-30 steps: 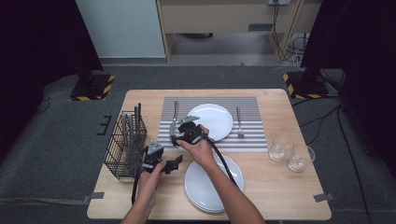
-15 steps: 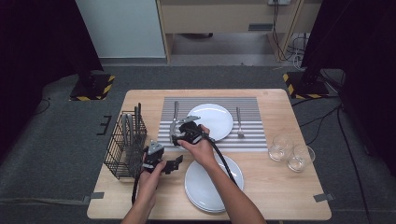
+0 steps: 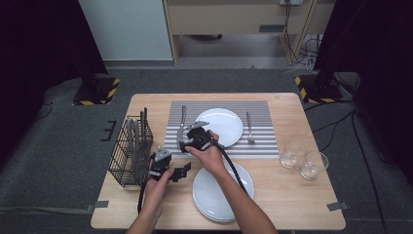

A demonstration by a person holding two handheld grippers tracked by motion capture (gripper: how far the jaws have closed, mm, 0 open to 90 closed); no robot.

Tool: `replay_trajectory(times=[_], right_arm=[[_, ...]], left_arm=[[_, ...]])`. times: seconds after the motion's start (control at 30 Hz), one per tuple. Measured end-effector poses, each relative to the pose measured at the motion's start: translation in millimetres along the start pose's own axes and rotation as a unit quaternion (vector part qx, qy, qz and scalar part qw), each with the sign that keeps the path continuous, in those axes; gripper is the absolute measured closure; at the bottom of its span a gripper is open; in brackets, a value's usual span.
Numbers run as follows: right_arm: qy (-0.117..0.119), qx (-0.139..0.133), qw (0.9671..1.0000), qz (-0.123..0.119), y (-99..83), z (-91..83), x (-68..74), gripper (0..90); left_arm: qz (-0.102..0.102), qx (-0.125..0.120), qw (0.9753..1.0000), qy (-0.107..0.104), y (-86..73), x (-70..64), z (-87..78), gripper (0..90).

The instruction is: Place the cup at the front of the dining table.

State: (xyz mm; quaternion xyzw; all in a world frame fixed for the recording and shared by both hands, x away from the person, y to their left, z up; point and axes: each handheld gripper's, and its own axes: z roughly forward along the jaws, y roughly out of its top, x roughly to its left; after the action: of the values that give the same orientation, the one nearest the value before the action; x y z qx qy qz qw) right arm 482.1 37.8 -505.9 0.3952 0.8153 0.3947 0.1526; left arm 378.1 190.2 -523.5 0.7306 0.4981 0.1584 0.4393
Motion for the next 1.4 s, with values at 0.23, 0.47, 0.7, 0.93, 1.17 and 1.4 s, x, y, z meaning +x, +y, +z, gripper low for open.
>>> replay_trajectory(times=[0.23,0.47,0.7,0.93,1.17,1.4], right_arm=[[-0.001,0.001,1.0,-0.007,-0.6,-0.2,1.0,19.8],[-0.001,0.001,0.9999,-0.012,-0.8,-0.1,1.4,19.8],[-0.004,0.001,0.9999,-0.015,-1.3,-0.2,2.3,19.7],[-0.004,0.002,0.9998,-0.018,-1.7,-0.5,2.8,19.7],[-0.005,0.005,0.9996,-0.026,-2.2,-0.7,4.0,19.7],[-0.007,0.005,0.9995,-0.032,-2.6,-0.9,4.7,19.6]], left_arm=[[0.0,0.0,1.0,0.001,0.0,0.0,-0.1,6.2],[0.001,0.001,1.0,0.0,0.0,-0.2,0.1,6.2],[-0.002,0.0,1.0,-0.001,0.0,-0.1,0.1,6.2],[-0.005,0.0,1.0,-0.003,0.2,0.3,-0.5,6.2],[-0.007,-0.001,1.0,-0.004,0.3,0.4,-0.7,6.2],[-0.011,-0.003,0.9999,-0.005,0.8,1.2,-1.6,6.2]])
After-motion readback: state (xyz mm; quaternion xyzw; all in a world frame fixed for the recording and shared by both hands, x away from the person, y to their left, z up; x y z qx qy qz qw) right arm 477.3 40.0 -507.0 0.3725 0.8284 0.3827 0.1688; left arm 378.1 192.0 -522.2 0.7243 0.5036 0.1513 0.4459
